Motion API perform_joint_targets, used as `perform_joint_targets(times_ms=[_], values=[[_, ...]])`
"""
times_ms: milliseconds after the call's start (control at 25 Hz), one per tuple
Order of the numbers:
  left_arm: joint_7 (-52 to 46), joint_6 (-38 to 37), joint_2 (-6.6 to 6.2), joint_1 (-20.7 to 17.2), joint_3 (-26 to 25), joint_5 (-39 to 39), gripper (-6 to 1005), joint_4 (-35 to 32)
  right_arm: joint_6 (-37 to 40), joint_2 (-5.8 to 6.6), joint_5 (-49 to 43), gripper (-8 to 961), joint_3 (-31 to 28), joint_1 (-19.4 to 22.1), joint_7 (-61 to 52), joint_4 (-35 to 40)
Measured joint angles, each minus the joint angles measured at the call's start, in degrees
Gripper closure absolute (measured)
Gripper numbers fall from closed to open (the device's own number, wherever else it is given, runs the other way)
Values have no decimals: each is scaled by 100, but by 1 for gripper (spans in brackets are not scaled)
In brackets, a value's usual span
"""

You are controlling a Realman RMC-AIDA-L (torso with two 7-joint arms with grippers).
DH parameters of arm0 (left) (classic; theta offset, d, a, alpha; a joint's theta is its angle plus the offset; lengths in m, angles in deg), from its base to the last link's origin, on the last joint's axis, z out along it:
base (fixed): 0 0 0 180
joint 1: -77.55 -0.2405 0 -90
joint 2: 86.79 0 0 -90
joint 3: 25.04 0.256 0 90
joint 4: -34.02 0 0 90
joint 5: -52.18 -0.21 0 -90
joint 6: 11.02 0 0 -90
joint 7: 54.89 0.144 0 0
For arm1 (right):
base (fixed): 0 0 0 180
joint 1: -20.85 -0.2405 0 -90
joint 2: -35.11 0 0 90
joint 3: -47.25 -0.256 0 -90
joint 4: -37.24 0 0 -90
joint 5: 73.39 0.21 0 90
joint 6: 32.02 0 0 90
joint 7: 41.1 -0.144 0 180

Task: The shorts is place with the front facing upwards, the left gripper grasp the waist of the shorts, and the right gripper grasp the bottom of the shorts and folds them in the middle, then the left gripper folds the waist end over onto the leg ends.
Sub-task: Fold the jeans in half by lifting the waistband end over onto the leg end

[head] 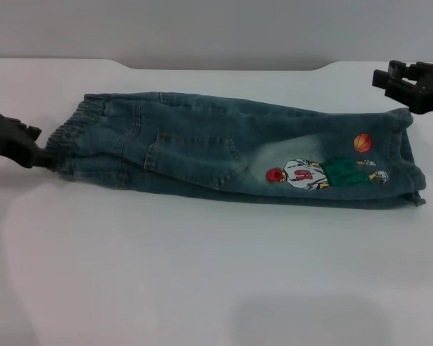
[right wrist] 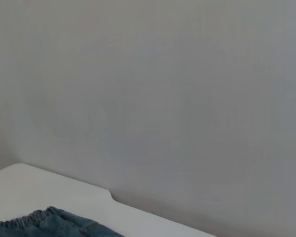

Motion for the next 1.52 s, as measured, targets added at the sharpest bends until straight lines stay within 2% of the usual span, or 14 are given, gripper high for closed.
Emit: perform_joint_targets(times_ms=[240,720,1000,1160,1520], values=[[0,43,42,44,0,-35,330,89,0,0,8,601,1,-11,8,-37],[2,83,45,188,0,-40,335,359,-12,8,11,600,-8,-38,75,-45],[-56,159,34,190,0,-87,338,362,-2,10,11,602,-8,-23,80,-45],[-213,174,-32,191,-6,-226,339,362,3,10,11,601,-8,-18,98,-45],[-286,156,1,190,0,-313,343,395,12,10,59,601,-8,-15,159,-44]])
